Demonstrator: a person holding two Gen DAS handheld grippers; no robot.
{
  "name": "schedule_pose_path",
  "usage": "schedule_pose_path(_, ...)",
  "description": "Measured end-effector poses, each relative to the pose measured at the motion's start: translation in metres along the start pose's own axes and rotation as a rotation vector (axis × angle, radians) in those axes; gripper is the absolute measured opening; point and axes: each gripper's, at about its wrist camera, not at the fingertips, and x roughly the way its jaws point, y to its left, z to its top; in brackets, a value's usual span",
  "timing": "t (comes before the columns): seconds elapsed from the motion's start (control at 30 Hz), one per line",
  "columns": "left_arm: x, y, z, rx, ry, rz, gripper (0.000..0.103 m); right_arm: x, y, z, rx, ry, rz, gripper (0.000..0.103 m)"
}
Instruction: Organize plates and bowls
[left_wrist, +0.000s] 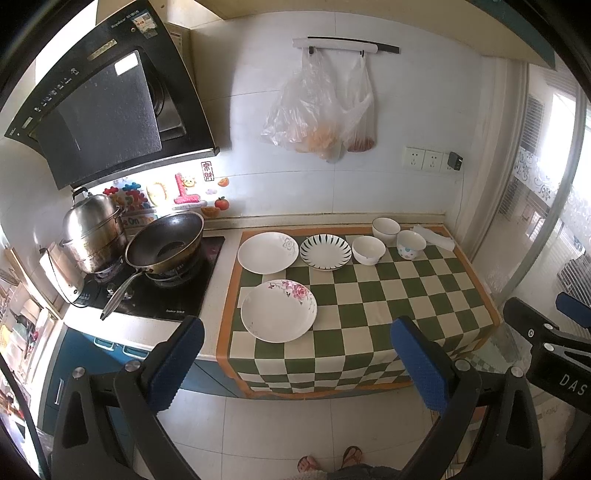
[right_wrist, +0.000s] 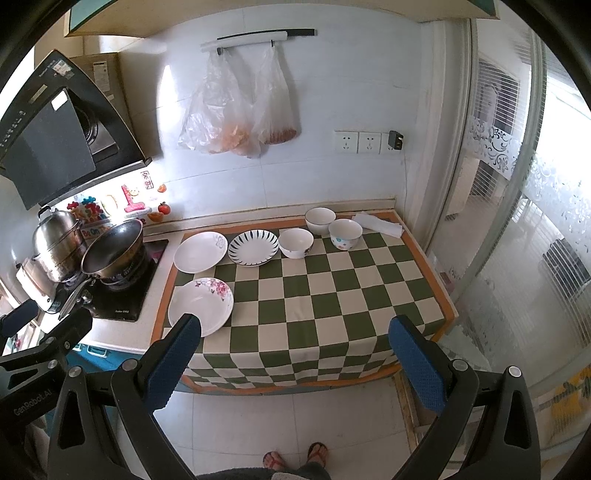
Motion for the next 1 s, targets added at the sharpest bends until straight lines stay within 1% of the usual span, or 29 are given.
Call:
schedule_pose_path(0.2, 0.000, 0.000, 0.001, 0.001, -0.006, 0.004, 0.103, -0.001, 0.002, 0.001, 0.001, -0.004, 0.001, 0.103)
schedule_pose_path(0.4, 0.000, 0.000, 0.010, 0.002, -0.011, 0.005, 0.103, -0.002, 0.002, 0.000, 0.002, -0.006, 0.000, 0.103)
schedule_pose_path(0.9, -0.001, -0.001, 0.007, -0.003, -0.010, 0.006, 0.103, -0.003, 0.000, -0.001, 0.024, -0.011, 0.005, 0.103)
schedule_pose_path(1.0, 0.011, 0.005, 0.008, -0.016, -0.005, 0.010, 0.103, 0.008, 0.001, 0.000, 0.052, -0.005, 0.020, 0.103)
